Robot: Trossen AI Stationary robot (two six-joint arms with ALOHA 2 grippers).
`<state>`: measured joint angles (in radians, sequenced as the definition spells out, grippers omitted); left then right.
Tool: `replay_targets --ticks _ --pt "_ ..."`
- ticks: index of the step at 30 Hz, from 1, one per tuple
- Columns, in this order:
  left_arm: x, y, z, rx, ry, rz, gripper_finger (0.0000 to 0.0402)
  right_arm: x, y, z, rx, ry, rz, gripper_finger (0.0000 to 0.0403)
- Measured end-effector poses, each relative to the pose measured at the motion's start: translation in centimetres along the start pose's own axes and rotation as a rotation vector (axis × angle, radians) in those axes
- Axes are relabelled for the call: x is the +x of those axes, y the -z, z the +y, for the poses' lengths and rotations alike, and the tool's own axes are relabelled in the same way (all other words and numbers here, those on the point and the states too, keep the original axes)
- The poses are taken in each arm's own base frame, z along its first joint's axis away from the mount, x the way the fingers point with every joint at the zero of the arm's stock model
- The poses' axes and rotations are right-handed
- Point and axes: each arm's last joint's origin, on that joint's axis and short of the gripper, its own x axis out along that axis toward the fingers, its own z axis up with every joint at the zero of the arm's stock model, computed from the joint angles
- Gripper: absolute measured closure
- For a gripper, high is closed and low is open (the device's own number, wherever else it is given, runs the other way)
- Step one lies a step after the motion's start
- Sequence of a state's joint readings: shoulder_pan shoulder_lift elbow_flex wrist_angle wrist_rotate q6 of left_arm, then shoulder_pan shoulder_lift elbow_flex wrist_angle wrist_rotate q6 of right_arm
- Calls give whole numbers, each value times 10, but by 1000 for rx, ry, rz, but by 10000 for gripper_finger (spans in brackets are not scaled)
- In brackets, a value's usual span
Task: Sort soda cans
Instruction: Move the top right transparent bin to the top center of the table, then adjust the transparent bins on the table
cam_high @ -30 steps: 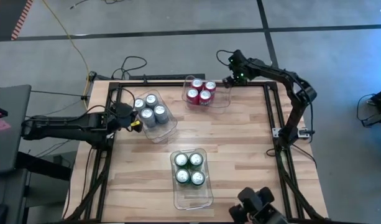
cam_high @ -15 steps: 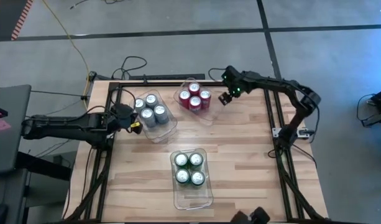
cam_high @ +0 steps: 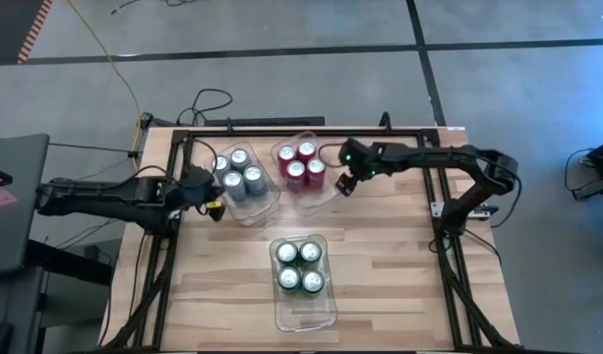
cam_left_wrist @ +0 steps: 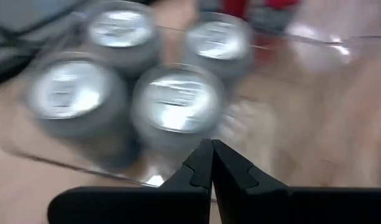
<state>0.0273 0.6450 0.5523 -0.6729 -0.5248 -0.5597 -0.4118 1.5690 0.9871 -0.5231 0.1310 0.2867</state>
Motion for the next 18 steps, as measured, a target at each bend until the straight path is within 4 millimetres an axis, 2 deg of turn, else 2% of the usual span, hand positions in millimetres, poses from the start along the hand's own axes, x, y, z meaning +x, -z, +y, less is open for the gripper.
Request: replay_targets --ticks 4,7,13,18 --pt "-11 -5 -9 -3 103 7 400 -2 1 20 -47 -45 -48 117" --pt "-18 -3 -12 -60 124 45 400 -3 1 25 -60 -48 -68 117" --pt "-24 17 -2 -197 -31 163 400 -7 -1 21 -56 154 -145 117" --pt "-27 25 3 -244 -95 213 400 -23 -6 20 -57 165 -230 117"
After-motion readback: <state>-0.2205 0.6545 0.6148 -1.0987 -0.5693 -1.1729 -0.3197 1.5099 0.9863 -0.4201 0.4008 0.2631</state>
